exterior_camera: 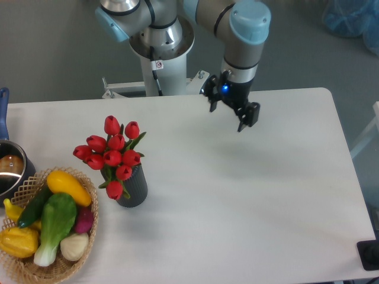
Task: Pick up the flowers from the vase
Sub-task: 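Lower the open gripper around the tulip stems above the vase rim, then close the gripper on the tulip stems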
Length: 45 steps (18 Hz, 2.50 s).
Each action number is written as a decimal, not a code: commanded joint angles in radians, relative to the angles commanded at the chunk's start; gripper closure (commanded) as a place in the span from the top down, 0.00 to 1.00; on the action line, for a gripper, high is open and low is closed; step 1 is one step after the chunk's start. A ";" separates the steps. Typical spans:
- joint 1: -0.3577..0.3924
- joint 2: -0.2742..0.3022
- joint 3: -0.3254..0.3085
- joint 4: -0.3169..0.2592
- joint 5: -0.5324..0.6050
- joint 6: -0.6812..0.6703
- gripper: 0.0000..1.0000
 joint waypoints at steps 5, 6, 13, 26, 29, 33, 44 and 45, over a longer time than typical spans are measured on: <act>-0.018 0.003 -0.002 -0.009 -0.189 0.003 1.00; -0.029 0.002 -0.003 -0.011 -0.224 0.002 1.00; -0.038 -0.005 -0.018 -0.003 -0.494 0.000 1.00; -0.101 -0.077 0.002 0.002 -0.695 -0.018 1.00; -0.101 -0.095 0.003 0.000 -0.743 -0.034 1.00; -0.115 -0.117 0.005 0.057 -0.744 -0.035 1.00; -0.120 -0.150 0.014 0.069 -0.780 -0.029 0.00; -0.120 -0.150 0.017 0.069 -0.781 -0.029 0.00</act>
